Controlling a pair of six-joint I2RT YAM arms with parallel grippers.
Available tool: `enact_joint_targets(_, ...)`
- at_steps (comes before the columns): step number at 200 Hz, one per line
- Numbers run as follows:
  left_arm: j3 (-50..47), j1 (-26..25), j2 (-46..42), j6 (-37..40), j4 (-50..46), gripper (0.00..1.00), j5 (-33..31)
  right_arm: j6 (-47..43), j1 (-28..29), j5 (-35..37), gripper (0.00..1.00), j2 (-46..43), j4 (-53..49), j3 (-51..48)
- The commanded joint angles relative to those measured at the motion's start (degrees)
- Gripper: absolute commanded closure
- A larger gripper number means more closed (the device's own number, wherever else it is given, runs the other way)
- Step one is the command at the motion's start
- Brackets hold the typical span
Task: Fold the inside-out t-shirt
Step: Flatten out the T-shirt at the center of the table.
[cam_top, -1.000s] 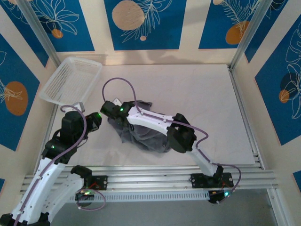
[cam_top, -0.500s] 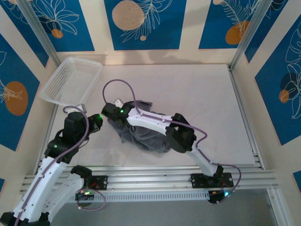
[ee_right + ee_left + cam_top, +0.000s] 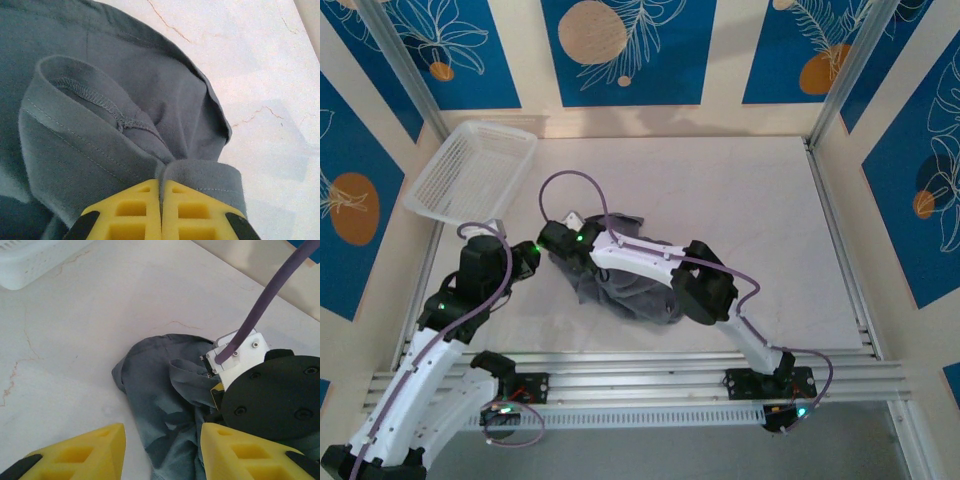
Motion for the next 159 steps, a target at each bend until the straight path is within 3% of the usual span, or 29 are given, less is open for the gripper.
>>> enact_joint_targets(1, 0.0, 0.5, 1.9, 0.2, 0.0, 0.56, 0.7, 1.5, -0.6, 1.4, 1.0, -8.9, 2.6, -3.4)
enact_joint_targets(18, 1.5, 0.6, 6.2, 2.5, -2.1, 0.55, 0.4, 1.8, -2.0, -3.3, 1.0, -20.7, 8.9, -11.4)
enact_joint_targets(46, 2.4, 0.7, 15.9, 5.4, -0.9, 0.54, 2.2, 2.5, -7.6, -17.7, 1.0, -43.9, 21.2, -27.5)
enact_joint_targets(58, 2.7, 0.7, 20.7, 6.6, 1.0, 0.54, 3.5, 3.6, -11.4, -27.5, 1.0, -53.5, 26.3, -34.0)
enact_joint_targets(72, 4.1, 0.9, 26.9, 8.3, 3.1, 0.55, 5.3, 6.9, -17.9, -43.7, 1.0, -63.7, 33.8, -42.3)
enact_joint_targets(88, 6.7, 0.9, 34.7, 9.9, 5.1, 0.53, 6.3, 11.6, -24.4, -54.2, 1.0, -70.8, 38.1, -48.3)
enact_joint_targets(114, 11.8, 0.8, 47.5, 11.9, 7.1, 0.48, 5.3, 13.5, -28.0, -58.3, 1.0, -75.6, 37.9, -51.7)
enact_joint_targets(143, 15.4, 0.9, 55.1, 16.2, 7.1, 0.44, -9.5, 13.5, -28.8, -59.9, 1.0, -76.2, 36.6, -52.3)
enact_joint_targets(159, 17.6, 1.6, 58.2, 17.7, 9.7, 0.44, -8.1, 13.1, -29.4, -60.3, 1.0, -75.9, 36.7, -52.4)
